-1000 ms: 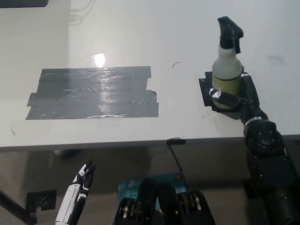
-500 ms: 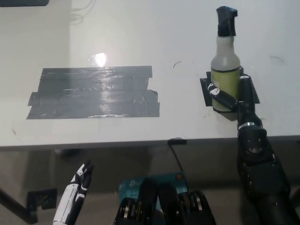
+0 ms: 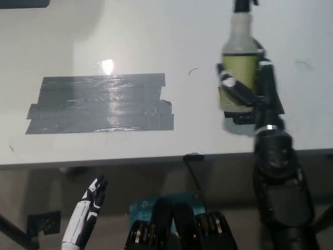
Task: A spray bottle is kept on the black marked spot on the table infront of the robot and the robot extends its right arm to pick it up and hands it to a person
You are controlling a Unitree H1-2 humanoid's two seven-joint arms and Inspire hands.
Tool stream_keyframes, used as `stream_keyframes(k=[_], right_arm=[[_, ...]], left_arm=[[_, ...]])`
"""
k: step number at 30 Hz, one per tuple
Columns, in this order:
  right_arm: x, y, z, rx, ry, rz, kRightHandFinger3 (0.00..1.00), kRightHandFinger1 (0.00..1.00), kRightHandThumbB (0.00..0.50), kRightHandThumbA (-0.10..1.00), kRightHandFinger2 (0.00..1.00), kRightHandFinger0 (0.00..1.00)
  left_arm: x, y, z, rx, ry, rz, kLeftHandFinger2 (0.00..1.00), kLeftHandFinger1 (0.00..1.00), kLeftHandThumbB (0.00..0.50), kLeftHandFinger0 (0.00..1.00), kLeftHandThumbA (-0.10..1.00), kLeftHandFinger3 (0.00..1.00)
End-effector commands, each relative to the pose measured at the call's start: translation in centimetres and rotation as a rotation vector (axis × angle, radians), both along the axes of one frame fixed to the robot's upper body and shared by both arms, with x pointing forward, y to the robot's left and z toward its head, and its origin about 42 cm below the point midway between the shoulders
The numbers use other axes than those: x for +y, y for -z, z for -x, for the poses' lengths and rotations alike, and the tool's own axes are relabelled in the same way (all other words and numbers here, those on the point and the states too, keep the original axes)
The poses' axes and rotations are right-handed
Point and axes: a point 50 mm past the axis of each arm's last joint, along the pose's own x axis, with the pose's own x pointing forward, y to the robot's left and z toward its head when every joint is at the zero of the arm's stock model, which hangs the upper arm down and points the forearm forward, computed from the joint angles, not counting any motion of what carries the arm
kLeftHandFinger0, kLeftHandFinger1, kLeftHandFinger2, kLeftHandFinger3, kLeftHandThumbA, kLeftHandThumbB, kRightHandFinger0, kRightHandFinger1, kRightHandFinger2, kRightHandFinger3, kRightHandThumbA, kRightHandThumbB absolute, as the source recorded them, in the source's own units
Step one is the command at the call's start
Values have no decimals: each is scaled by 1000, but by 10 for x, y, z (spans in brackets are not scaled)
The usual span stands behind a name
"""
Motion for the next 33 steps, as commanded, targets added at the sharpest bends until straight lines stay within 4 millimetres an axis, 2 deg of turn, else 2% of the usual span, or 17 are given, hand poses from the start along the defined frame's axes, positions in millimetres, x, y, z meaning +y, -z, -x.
stream_keyframes(k=[1,6,10,14,18,21,22,23,24,25,26,27,28,29,30,32,33], right_arm=[[47,-31,-4,-7,-156,-64,897,470,120,-100,864,35],[77,-14,-18,110,-186,-96,952,496,105,-100,919,1],[91,2,-22,147,-178,-84,885,490,105,-100,875,19],[96,15,-26,196,-167,-100,854,494,104,-100,856,24],[95,25,-28,216,-152,-110,868,503,102,-100,850,23],[90,35,-29,211,-131,-113,821,541,105,-100,817,61],[88,36,-28,199,-121,-109,858,602,184,-94,876,117],[86,36,-28,187,-113,-104,845,613,189,-88,891,157],[86,34,-27,185,-113,-105,1000,726,250,7,1000,259],[85,31,-25,176,-135,-120,1000,784,287,172,1000,370],[84,29,-23,165,-166,-130,1000,880,346,332,1000,512],[83,26,-21,152,-209,-137,1000,1000,372,399,1000,737],[83,25,-19,146,-235,-141,1000,1000,383,423,1000,797],[83,24,-17,133,-267,-133,1000,1000,412,474,1000,954],[83,20,-16,116,-306,-119,1000,1000,451,569,1000,1000],[81,15,-14,85,-351,-70,1000,1000,492,705,1000,1000],[80,12,-13,68,-366,-42,1000,1000,498,728,1000,1000]], left_arm=[[0,-9,3,-36,38,-25,1000,1000,262,1000,1000,1000],[1,-11,1,-40,33,-29,1000,1000,265,1000,1000,1000],[1,-12,0,-41,38,-24,1000,1000,260,1000,1000,1000],[1,-12,-1,-44,47,-22,1000,1000,222,1000,1000,1000],[2,-13,-2,-41,49,-31,1000,1000,215,1000,1000,1000],[3,-15,-3,-40,55,-31,1000,1000,208,1000,1000,1000],[3,-15,-3,-37,56,-30,1000,1000,206,1000,1000,1000],[3,-16,-4,-36,56,-28,1000,1000,206,1000,1000,1000],[3,-16,-4,-34,57,-29,1000,1000,211,1000,1000,1000],[3,-16,-4,-31,56,-30,1000,1000,216,1000,1000,1000],[3,-15,-4,-29,55,-31,1000,1000,216,1000,1000,1000],[3,-15,-4,-27,55,-31,1000,1000,215,1000,1000,1000],[3,-15,-4,-25,54,-31,1000,1000,215,1000,1000,1000],[3,-15,-4,-23,55,-32,1000,1000,216,1000,1000,1000],[3,-16,-5,-18,54,-31,1000,1000,226,1000,1000,1000],[3,-18,-6,-16,57,-37,1000,1000,232,1000,1000,1000],[2,-18,-7,-15,57,-39,1000,1000,232,1000,1000,1000]])
